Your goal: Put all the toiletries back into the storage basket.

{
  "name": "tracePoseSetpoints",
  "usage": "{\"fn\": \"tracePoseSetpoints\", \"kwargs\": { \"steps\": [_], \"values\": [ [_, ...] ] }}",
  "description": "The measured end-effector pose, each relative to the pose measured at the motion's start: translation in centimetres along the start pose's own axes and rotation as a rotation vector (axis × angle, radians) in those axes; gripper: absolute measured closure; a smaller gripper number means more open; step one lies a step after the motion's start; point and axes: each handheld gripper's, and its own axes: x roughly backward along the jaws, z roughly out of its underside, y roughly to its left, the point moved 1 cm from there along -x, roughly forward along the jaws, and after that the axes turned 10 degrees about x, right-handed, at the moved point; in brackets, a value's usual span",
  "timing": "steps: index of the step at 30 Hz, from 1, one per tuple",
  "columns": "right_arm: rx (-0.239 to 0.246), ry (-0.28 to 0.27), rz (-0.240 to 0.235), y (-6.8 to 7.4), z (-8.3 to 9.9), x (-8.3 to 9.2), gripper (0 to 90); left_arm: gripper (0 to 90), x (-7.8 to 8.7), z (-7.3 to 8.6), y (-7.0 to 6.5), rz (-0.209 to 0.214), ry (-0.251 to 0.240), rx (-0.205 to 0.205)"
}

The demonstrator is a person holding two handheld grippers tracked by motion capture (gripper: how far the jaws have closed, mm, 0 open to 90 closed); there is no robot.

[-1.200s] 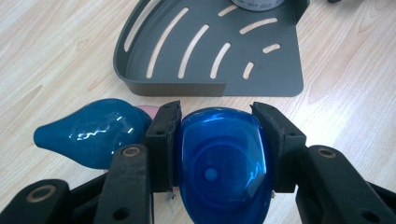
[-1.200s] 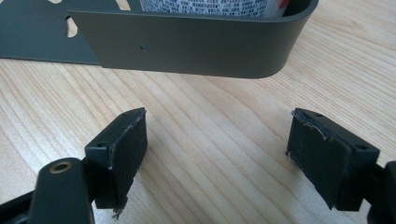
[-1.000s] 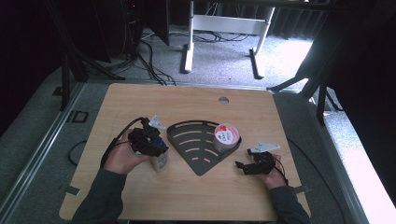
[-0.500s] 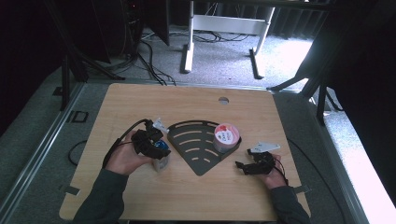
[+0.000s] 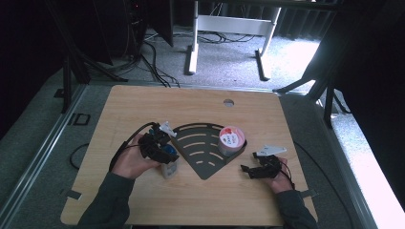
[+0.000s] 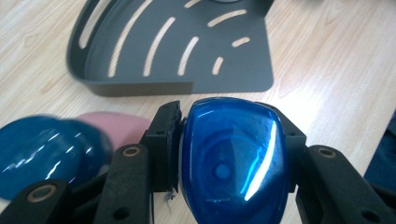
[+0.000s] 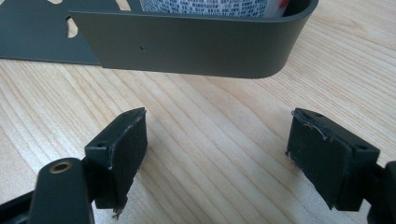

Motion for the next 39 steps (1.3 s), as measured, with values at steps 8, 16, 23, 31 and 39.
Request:
{"fn": "tracePoseSetpoints", "kwargs": {
  "steps": [8,16,23,31,39],
  "values": [
    [-0.001,0.001,0.001,0.0,0.0,0.0,19.7,53.6,-0.4,-0.4,-0.8,0.004,0.01,-0.029],
    [0.001,0.002,0.0,0.0,0.0,0.0,19.7,52.8,-0.5,-0.7,-1.1,-0.031,0.041,-0.069],
    [0.0,0.001,0.0,0.0,0.0,0.0,19.6,52.2,-1.1,-0.9,-1.4,-0.056,0.08,-0.086],
    [-0.004,0.0,-0.002,0.0,0.0,0.0,19.7,52.2,-1.7,-1.2,-1.5,-0.071,0.123,-0.103],
    [-0.005,-0.001,-0.003,0.0,0.0,0.0,19.6,52.3,-2.3,-1.3,-1.6,-0.084,0.161,-0.117]
  ]
}}
